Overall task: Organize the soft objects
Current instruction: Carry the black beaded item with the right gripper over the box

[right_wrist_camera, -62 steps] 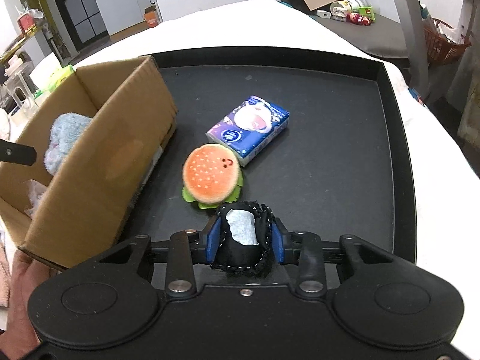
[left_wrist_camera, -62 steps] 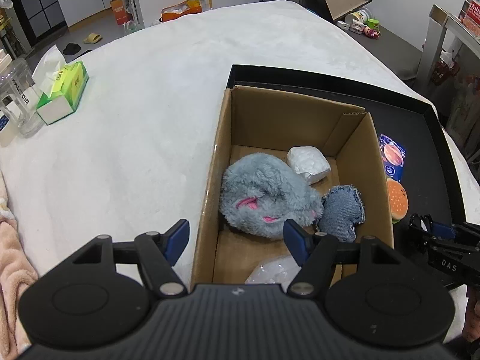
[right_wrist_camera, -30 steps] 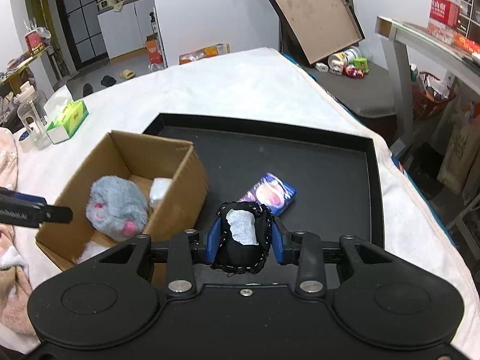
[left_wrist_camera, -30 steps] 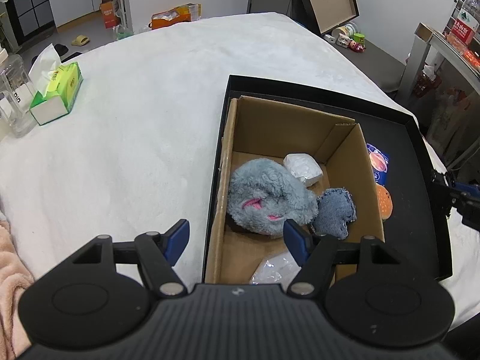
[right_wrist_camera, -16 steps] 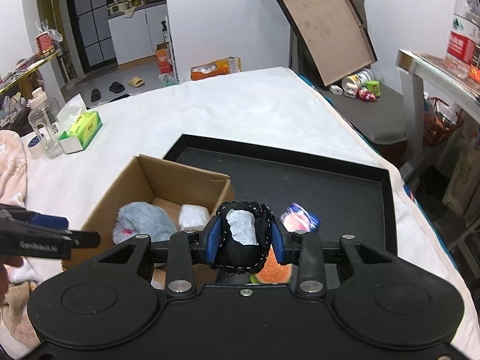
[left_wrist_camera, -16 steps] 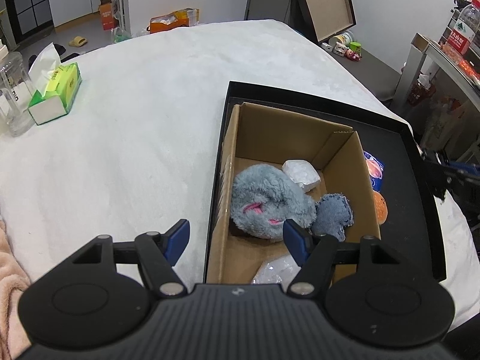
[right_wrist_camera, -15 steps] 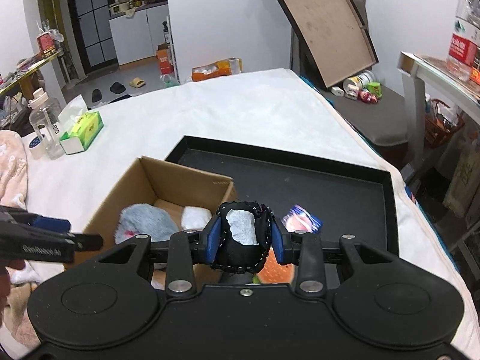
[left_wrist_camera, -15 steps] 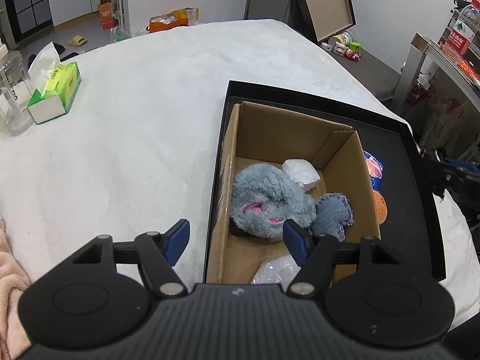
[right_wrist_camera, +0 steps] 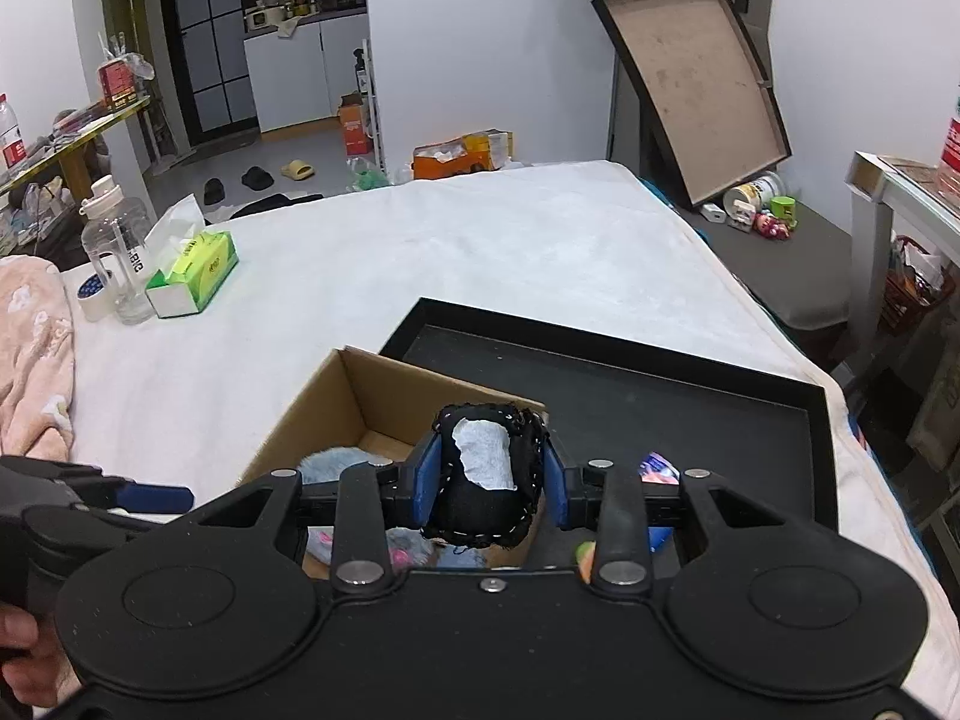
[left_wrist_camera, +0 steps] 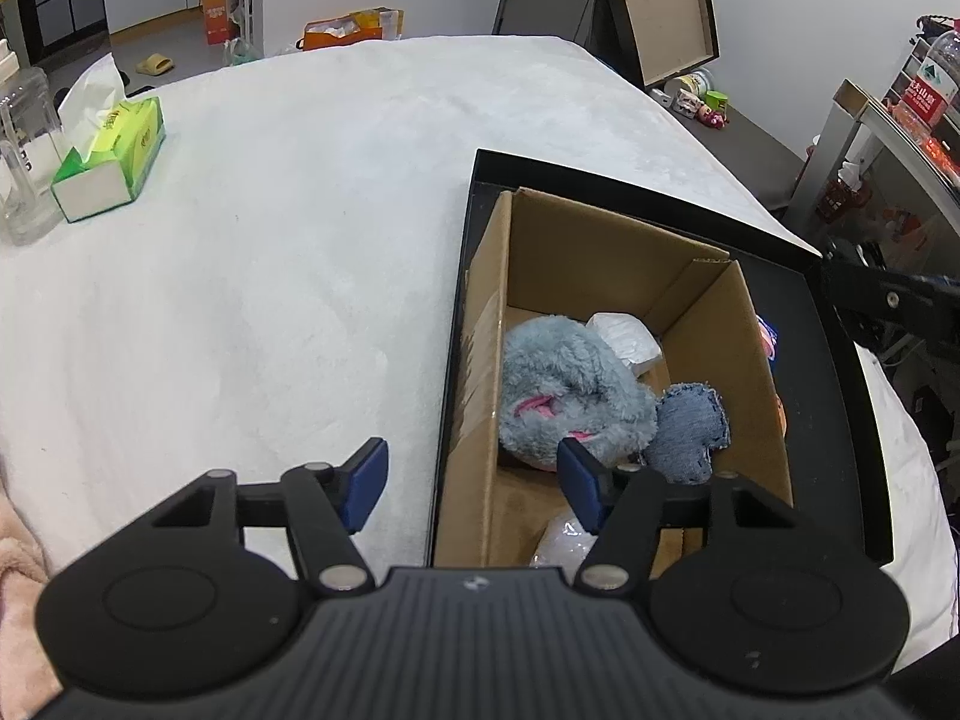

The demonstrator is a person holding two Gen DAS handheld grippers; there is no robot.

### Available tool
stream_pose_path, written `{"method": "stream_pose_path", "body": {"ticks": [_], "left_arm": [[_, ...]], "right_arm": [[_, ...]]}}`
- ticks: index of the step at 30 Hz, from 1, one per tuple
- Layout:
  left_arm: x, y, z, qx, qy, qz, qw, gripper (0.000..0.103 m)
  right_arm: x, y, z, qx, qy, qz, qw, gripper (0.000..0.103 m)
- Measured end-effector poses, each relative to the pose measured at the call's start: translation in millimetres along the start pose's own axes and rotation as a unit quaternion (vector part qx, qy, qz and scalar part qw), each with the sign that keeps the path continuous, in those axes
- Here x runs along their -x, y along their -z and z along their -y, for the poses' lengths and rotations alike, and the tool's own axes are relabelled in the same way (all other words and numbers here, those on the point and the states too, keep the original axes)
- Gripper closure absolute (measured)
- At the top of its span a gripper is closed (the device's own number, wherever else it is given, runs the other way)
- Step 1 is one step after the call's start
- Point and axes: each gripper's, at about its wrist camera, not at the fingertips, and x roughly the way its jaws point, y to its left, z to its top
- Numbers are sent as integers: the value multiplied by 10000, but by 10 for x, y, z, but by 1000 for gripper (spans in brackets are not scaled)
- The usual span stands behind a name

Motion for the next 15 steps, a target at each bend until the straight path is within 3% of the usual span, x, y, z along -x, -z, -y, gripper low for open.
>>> {"method": "stream_pose_path", "body": {"ticks": [3, 8, 15], "left_arm": [[-35, 5, -33, 21, 9, -20, 10000, 52], [-84, 14, -67, 79, 34, -71, 9999, 76], [-121, 59, -55, 57, 80, -101, 9999, 85]], "right_arm": [[-34, -32, -67, 37, -27, -4, 10000, 68], [-96, -75, -177, 127, -74, -34, 9999, 68], [-227, -121, -347, 272, -306, -115, 9991, 68]]}}
